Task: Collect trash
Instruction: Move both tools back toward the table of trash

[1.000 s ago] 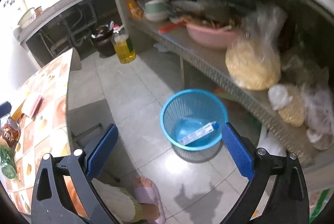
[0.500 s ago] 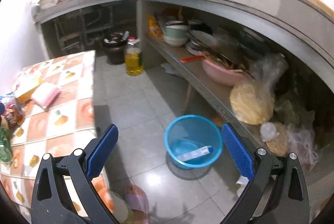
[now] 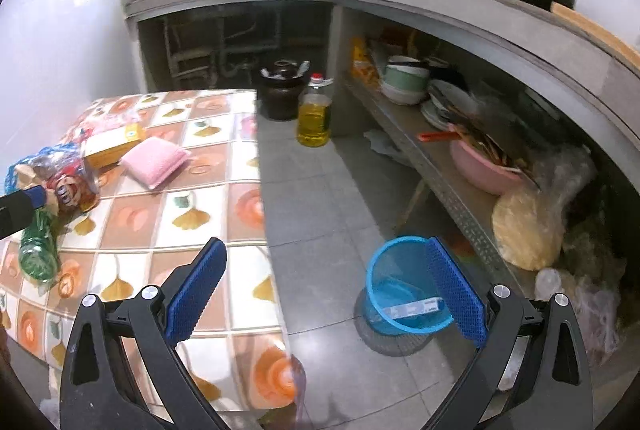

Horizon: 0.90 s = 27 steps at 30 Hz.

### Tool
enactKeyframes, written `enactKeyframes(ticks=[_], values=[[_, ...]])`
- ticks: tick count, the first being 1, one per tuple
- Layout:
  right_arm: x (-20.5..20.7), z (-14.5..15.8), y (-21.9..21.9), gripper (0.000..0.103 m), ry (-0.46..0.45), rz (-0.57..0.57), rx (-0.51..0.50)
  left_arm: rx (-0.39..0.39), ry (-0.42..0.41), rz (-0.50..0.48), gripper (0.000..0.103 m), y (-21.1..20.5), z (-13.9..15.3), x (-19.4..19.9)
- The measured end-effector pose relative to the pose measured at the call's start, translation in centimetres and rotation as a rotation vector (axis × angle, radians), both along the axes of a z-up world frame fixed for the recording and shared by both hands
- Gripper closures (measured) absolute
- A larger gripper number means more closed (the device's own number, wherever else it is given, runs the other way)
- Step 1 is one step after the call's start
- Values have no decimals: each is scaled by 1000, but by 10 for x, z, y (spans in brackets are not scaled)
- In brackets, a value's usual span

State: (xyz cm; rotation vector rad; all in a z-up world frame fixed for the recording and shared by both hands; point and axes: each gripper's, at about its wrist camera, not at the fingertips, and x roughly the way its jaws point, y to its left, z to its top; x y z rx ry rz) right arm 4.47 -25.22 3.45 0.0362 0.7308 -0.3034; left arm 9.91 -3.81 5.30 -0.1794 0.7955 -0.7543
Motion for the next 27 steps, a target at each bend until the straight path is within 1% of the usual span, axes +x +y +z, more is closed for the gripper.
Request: enactKeyframes(ticks=[2, 8, 13, 18, 27], values=[[1, 0, 6, 8, 0, 16, 0, -13, -1, 6, 6, 5, -1, -1], [5, 1, 14, 8, -18, 65, 82, -1, -25, 32, 6, 18, -1, -1], [4, 2, 22, 8, -49, 94, 104, 8, -34, 57, 6, 28, -1, 0], [7, 2, 27, 8, -40, 117, 130, 19, -52, 68, 6, 35, 0, 0], [10, 5, 38, 8, -43, 157, 161, 33, -22, 108, 6, 51, -8, 9]])
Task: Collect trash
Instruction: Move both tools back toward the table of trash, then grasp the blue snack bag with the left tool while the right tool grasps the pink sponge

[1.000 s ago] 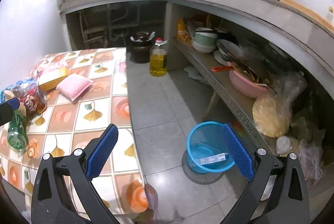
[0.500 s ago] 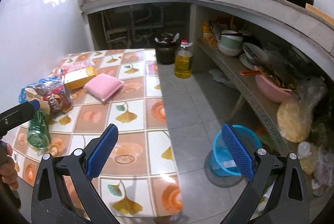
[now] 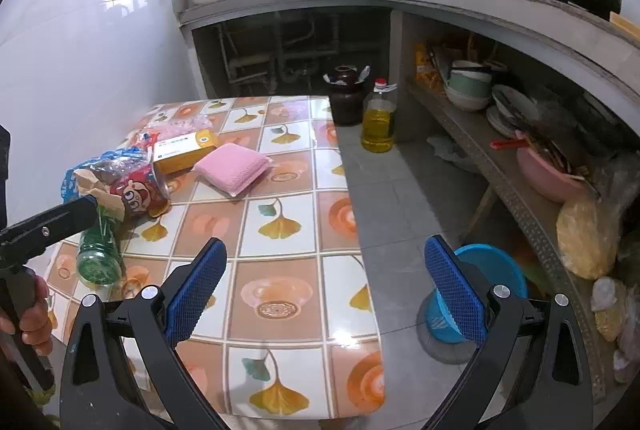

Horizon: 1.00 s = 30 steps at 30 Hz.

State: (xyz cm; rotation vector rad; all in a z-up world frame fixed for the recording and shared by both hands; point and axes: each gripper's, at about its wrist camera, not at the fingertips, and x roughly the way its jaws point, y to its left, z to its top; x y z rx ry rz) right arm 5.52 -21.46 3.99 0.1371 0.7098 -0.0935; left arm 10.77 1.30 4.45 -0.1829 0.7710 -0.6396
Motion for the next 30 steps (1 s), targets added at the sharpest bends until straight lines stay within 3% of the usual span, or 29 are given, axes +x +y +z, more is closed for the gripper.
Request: enactKeyframes(ticks=[15, 23, 30], values=[[25, -11, 1, 8, 23, 67, 132, 84, -67, 76, 6, 36, -13, -6], [52, -9, 13, 8, 24, 155, 126, 126, -111, 128, 6, 57, -20, -2], [78, -14, 27, 8, 36, 231, 107, 83, -152, 167, 6, 91, -21, -1]])
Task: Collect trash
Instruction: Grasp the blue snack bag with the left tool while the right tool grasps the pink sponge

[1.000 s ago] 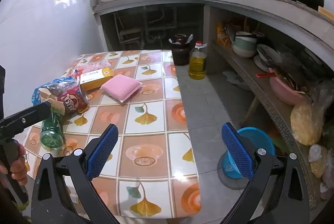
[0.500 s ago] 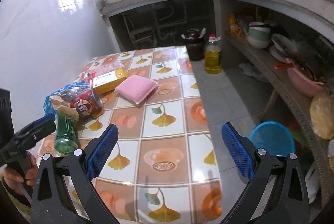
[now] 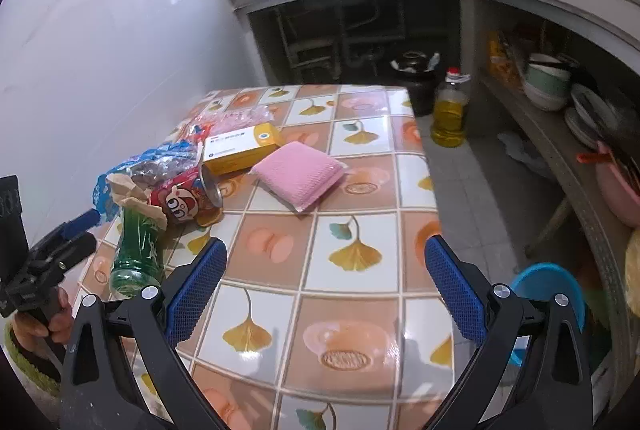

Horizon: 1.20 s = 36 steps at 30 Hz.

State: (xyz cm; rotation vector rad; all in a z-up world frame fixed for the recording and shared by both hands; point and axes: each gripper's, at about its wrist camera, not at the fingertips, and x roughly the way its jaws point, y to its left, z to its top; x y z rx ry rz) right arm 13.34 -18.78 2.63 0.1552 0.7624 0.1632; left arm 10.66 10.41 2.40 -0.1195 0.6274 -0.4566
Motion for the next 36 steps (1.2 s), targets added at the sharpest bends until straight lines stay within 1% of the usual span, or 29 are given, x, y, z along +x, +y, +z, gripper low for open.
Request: enactKeyframes(ticks=[2, 5, 7, 10, 13, 15, 17, 19, 21, 23, 24, 25, 26, 27, 28, 29, 31, 34, 36], values=[[12, -2, 4, 8, 9, 25, -2, 12, -12, 23, 6, 7, 0, 2], [30, -8, 10, 8, 28, 60, 3, 65, -37, 43, 6, 13, -1, 5], [41, -11, 16, 8, 40, 75, 3, 128, -70, 61, 6, 14, -2, 6], [56, -17, 24, 8, 57, 100, 15, 191, -125, 85, 6, 19, -1, 5], [70, -21, 31, 8, 65, 118, 7, 205, -156, 110, 9, 27, 2, 6], [81, -23, 35, 8, 68, 129, -7, 208, -150, 136, 12, 37, 1, 11], [92, -25, 40, 8, 68, 153, -29, 240, -126, 159, 18, 44, -5, 17], [103, -26, 46, 8, 74, 179, -59, 289, -95, 186, 28, 48, -12, 24], [120, -32, 59, 8, 104, 250, -111, 325, -57, 194, 32, 51, -20, 33], [132, -38, 67, 8, 114, 274, -172, 387, -14, 196, 39, 50, -31, 44], [141, -42, 74, 8, 118, 293, -222, 409, -6, 196, 45, 50, -34, 46], [147, -45, 77, 8, 119, 298, -252, 428, 2, 192, 50, 49, -38, 49], [151, -47, 79, 8, 121, 301, -270, 438, 7, 190, 51, 48, -41, 50], [157, -50, 81, 8, 134, 315, -278, 441, 2, 192, 55, 48, -41, 51], [163, -54, 83, 8, 148, 329, -272, 446, 1, 197, 62, 48, -42, 50], [168, -57, 84, 8, 159, 338, -267, 459, 2, 207, 66, 48, -42, 52], [176, -63, 86, 8, 188, 358, -262, 459, 5, 219, 81, 50, -42, 52], [187, -72, 86, 8, 211, 356, -279, 423, 6, 230, 93, 55, -38, 49], [193, -75, 84, 8, 218, 344, -279, 417, -6, 243, 98, 58, -33, 46]])
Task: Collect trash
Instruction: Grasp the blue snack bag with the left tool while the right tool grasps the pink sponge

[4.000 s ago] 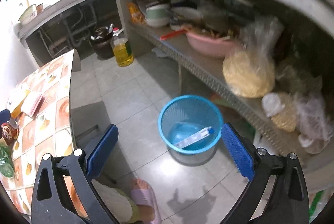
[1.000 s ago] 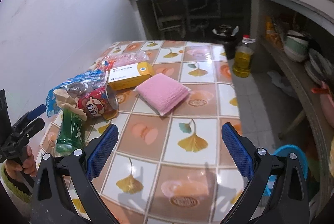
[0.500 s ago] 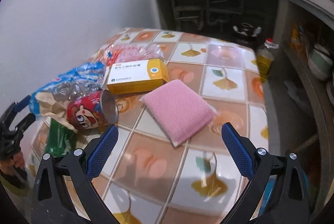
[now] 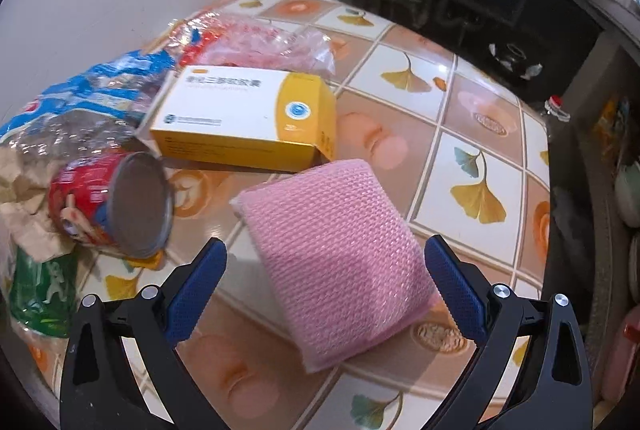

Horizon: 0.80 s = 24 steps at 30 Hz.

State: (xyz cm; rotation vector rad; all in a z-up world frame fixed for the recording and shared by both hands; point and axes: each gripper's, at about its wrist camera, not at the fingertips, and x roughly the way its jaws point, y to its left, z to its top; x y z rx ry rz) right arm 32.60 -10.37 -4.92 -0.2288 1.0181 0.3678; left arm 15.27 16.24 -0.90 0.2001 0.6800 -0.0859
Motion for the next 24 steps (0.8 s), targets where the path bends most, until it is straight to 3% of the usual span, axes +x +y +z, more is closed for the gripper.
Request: enactKeyframes(ticks=[9, 12, 17, 24], values=[[2, -14, -12, 8, 38, -48, 29, -113, -165, 77, 103, 26, 48, -24], [-3, -14, -13, 15, 36, -60, 19, -131, -243, 79, 103, 29, 68, -36], [-15, -11, -14, 19, 33, -75, 31, -163, -370, 45, 103, 28, 99, -59], [-38, -8, -24, 24, 29, -126, 92, -246, -484, -93, 103, 14, 133, -95]])
